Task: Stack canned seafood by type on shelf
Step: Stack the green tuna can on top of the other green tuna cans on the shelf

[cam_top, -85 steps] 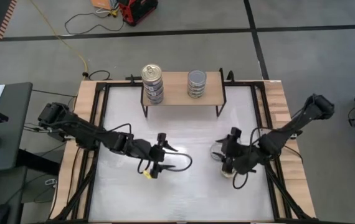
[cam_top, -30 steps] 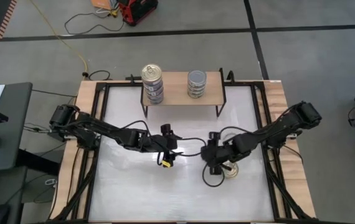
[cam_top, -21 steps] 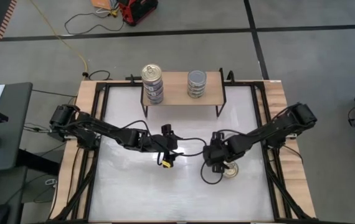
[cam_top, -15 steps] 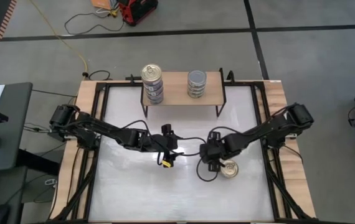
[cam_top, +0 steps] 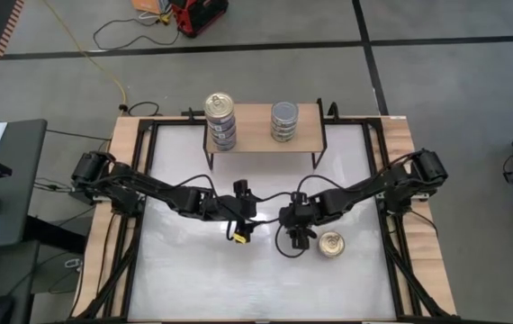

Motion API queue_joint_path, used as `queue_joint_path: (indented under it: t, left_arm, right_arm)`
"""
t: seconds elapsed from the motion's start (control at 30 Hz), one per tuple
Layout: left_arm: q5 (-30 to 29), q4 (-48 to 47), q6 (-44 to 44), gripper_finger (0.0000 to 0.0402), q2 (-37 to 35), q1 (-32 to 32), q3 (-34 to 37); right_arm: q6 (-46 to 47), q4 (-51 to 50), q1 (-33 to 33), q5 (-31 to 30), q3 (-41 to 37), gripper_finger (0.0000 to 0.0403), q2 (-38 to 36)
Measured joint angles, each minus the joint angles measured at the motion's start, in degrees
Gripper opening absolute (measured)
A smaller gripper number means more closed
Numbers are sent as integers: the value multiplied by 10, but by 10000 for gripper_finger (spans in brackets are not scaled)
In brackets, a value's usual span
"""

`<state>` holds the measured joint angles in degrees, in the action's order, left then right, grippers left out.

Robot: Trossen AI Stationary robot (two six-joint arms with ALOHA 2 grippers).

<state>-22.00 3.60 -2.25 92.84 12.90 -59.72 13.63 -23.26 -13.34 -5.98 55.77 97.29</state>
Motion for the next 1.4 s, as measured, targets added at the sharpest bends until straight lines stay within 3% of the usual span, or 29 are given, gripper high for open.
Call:
queue_joint_path:
  t: [0.23,0.6,0.77,1.07,1.4]
  left_arm:
    - [-6,-4,-3,288,0,3,0]
    - [-5,-11,0,288,0,3,0]
    - [-5,-10,3,288,0,3,0]
    - [-12,-1,-7,288,0,3,0]
    - [-20,-18,-14,288,0,3,0]
  right_arm:
    - [1,32,0,7,0,260,40]
    - [-17,66,4,8,-1,260,45]
    - [-21,69,34,48,4,260,47]
    - [-24,-85,68,39,81,260,49]
    - [-16,-165,82,44,115,260,40]
